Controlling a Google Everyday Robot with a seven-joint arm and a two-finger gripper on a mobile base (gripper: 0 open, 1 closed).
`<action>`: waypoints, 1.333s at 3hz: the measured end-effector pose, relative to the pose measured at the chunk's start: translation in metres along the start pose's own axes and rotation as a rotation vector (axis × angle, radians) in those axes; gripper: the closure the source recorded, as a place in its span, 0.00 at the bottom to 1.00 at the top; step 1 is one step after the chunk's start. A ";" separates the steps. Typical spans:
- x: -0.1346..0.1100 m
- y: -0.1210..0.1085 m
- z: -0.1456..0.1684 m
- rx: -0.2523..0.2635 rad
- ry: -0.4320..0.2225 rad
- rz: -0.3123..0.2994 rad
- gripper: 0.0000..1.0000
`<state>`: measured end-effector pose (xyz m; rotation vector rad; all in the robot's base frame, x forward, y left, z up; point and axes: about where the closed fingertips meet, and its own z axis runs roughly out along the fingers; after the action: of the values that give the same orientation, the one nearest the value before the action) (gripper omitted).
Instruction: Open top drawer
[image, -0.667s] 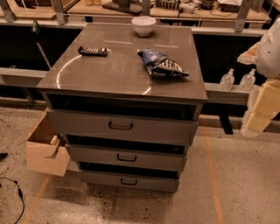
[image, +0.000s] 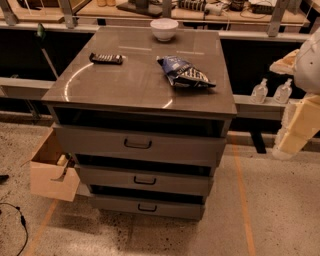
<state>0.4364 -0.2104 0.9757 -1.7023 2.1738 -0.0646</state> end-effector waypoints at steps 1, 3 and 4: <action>-0.007 0.010 0.009 -0.006 -0.123 0.012 0.00; -0.008 0.034 0.027 -0.073 -0.295 0.034 0.00; -0.005 0.048 0.040 -0.106 -0.349 0.051 0.14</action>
Offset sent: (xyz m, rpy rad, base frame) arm -0.0205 0.0242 -0.0310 0.3509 -0.0261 0.0944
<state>0.4060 -0.1852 0.9275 -1.5734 1.9853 0.3413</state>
